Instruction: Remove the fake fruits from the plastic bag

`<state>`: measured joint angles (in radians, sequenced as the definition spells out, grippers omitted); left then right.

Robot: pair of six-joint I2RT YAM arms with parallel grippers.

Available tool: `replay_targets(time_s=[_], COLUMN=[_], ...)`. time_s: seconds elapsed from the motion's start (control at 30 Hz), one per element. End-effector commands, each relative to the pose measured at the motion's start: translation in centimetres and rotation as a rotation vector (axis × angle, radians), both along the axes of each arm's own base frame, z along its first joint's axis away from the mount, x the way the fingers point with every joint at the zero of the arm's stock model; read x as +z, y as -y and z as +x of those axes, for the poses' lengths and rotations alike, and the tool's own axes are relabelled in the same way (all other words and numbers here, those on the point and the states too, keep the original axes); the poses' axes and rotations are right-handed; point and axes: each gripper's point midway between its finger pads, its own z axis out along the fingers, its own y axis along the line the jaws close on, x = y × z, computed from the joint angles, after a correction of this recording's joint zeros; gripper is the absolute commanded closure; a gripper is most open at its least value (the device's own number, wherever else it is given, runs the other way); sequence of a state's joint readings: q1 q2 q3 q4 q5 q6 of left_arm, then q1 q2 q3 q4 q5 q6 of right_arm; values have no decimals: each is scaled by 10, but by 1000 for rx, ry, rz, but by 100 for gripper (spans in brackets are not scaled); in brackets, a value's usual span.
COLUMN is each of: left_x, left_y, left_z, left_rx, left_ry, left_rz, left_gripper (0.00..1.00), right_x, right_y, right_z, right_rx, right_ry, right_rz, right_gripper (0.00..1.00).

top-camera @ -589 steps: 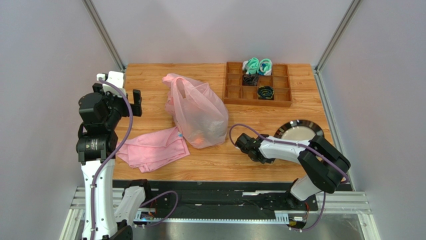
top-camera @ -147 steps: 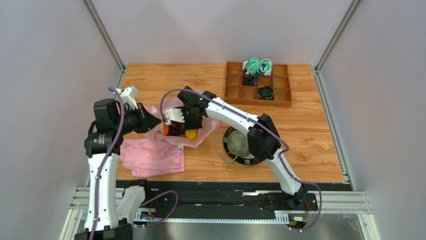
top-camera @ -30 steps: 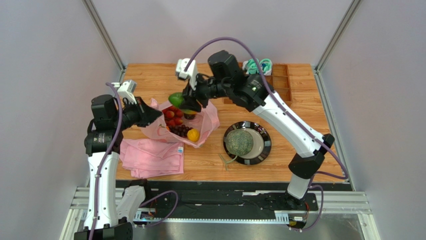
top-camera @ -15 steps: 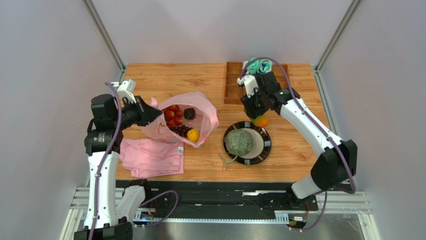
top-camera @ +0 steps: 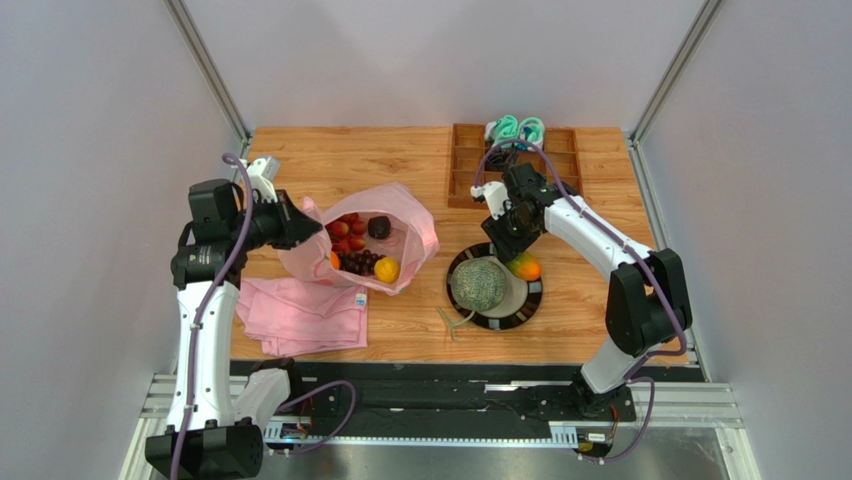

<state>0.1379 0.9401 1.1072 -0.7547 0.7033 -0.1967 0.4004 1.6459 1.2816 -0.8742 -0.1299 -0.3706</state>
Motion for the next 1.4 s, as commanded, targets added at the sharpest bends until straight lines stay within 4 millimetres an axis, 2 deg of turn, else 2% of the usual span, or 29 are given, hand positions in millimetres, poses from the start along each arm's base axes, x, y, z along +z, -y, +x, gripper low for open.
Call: replay_targets(time_s=[0.0, 0.1, 0.17, 0.23, 0.27, 0.3, 0.33, 0.47, 0.5, 0.53, 0.57, 0.6, 0.63, 0.67, 0.7, 0.77, 0.8, 0.93, 1.03, 1.17, 1.33, 1.37], left_x=[1, 4, 10, 17, 20, 22, 22, 21, 23, 22, 18, 21, 21, 21, 22, 25, 25, 32, 35, 33, 32, 33], left_y=[-21, -18, -14, -10, -6, -4, -3, 4, 4, 4, 2, 1, 1, 1, 2, 1, 1, 3, 3, 4, 5, 5], left_z=[6, 9, 10, 5, 3, 0, -3, -16, -20, -21, -22, -25, -26, -27, -30, -31, -32, -37, -41, -54, -61, -63], left_rx=[15, -7, -18, -40, -60, -66, -72, -100, -99, -99, -82, -73, -68, -69, -71, -64, -63, -61, -49, -49, -44, -42], left_ry=[23, 48, 69, 92, 100, 112, 112, 123, 144, 153, 146, 163, 165, 171, 186, 199, 203, 220, 230, 232, 229, 235], left_rz=[108, 97, 75, 63, 51, 49, 44, 27, 34, 37, 44, 54, 55, 58, 66, 72, 74, 65, 65, 72, 73, 74], left_gripper=[100, 100, 100, 100, 100, 100, 100, 100, 100, 100, 100, 100, 100, 100, 100, 100, 100, 100, 100, 100, 100, 100], right_x=[11, 26, 50, 74, 82, 96, 99, 108, 121, 127, 120, 124, 135, 116, 111, 97, 80, 56, 37, 12, -13, -22], right_y=[-8, -5, -7, -15, -18, -24, -25, -35, -49, -56, -63, -85, -89, -94, -106, -110, -111, -117, -131, -149, -159, -155], right_z=[8, 15, 24, 21, 16, 11, 8, -20, -38, -49, -63, -91, -109, -121, -143, -162, -175, -199, -206, -198, -186, -184], right_rx=[-11, -13, -4, 41, 57, 84, 96, 194, 284, 388, 471, 621, 726, 860, 1002, 1218, 1304, 1480, 1519, 1499, 1439, 1430], right_ry=[28, 51, 99, 116, 110, 138, 155, 190, 227, 274, 290, 325, 403, 445, 481, 541, 516, 462, 458, 418, 417, 408], right_rz=[45, 71, 107, 151, 171, 197, 190, 149, 183, 179, 174, 202, 212, 174, 156, 96, 71, 81, 100, 71, 32, 2], right_gripper=[70, 52, 34, 32, 22, 3, 0, 2, 2, 3, 4, 5, 6, 7, 8, 13, 15, 23, 23, 29, 35, 37])
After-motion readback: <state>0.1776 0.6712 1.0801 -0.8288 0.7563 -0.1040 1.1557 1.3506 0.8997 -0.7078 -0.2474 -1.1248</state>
